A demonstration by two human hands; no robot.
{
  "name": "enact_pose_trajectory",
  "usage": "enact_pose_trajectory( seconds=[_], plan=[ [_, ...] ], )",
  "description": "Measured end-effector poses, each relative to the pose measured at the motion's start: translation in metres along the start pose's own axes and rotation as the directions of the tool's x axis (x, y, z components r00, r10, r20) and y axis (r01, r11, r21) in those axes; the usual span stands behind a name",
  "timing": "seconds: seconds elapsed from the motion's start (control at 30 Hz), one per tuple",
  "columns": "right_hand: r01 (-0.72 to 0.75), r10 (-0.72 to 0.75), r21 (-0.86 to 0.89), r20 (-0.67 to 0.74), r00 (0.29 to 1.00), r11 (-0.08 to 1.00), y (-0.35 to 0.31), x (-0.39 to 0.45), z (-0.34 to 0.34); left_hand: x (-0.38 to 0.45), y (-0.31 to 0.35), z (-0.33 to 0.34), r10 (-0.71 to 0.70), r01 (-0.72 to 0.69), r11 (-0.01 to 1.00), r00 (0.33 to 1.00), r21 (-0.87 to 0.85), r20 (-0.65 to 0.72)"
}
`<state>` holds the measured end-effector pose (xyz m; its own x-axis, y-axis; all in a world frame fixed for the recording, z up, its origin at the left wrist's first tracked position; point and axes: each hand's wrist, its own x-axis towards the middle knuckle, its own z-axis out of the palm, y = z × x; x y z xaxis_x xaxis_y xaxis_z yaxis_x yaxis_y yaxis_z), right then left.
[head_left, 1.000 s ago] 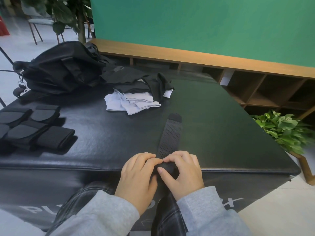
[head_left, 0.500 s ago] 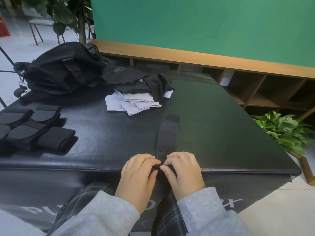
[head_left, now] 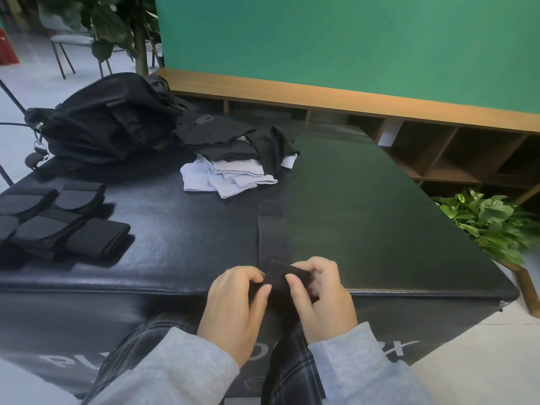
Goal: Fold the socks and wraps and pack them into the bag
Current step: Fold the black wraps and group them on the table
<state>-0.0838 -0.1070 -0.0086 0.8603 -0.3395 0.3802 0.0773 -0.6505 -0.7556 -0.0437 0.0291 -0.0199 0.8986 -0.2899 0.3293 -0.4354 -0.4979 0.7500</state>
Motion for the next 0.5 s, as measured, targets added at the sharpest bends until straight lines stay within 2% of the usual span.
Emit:
enact_pose_trajectory(
  seconds=[0.1, 0.17, 0.3, 0.5],
  plan=[
    [0.089, -0.091, -0.024, -0.055, 0.994, 0.996, 0.003, 0.001, 0.006, 0.002, 0.001, 0.001, -0.032, 0.032, 0.999, 0.999, 0.002, -0.012],
    [0.162, -0.165, -0.059, -0.049, 0.985, 0.985, 0.008, 0.003, 0.009, 0.002, -0.002, 0.001, 0.035, -0.034, 0.998, 0.999, 0.060, -0.022],
    [0.180, -0.173, -0.160, 0.059, 0.983, 0.970, 0.019, 0.005, 0.017, 0.003, -0.016, 0.006, 0.237, -0.231, 0.957, 0.971, 0.173, -0.016],
    [0.229, -0.219, -0.351, 0.069, 0.973, 0.908, 0.024, 0.005, 0.019, 0.003, -0.021, 0.010, 0.274, -0.257, 0.948, 0.959, 0.189, -0.067]
  ],
)
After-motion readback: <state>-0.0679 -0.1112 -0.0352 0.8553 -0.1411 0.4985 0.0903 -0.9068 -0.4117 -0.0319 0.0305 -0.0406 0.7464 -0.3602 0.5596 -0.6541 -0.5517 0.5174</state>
